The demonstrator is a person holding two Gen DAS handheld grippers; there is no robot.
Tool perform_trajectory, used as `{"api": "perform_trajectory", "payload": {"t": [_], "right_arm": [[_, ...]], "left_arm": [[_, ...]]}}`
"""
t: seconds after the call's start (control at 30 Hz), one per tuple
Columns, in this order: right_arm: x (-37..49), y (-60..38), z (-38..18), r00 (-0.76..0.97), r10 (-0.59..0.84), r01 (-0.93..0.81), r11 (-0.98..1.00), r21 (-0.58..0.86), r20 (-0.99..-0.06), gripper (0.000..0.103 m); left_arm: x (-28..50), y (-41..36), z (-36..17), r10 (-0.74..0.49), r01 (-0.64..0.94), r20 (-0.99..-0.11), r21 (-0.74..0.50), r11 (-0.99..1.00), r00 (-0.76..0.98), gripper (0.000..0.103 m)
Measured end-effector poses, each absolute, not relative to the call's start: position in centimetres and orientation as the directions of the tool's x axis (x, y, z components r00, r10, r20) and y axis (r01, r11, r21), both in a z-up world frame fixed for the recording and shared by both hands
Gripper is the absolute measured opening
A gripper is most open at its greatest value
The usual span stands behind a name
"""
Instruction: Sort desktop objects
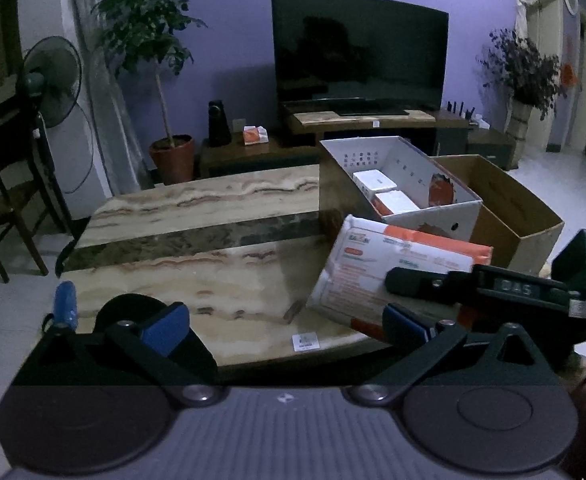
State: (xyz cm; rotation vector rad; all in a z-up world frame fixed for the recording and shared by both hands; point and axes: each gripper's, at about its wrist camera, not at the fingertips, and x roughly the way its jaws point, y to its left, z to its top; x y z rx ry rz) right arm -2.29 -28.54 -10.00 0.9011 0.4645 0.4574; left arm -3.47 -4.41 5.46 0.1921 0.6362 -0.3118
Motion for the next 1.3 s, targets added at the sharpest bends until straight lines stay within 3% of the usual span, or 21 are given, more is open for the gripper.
{"api": "perform_trajectory", "payload": {"t": [0.37,1.3], "right_arm": [[-2.3,-28.5,-9.8,0.807,0.558,-0.183,0.548,0.816,-0.194,0.078],[-2.4,-28.3,-9.8,0.805,0.559,-0.183,0.551,0.814,-0.197,0.078]], "left_arm": [[-6.3,-5.0,8.5,-0.267,0.373,-0.573,0.074,0.925,0.775,0.102],[-7.3,-5.7,9.1,-0.241,0.372,-0.557,0.132,0.919,0.795,0.102]]}}
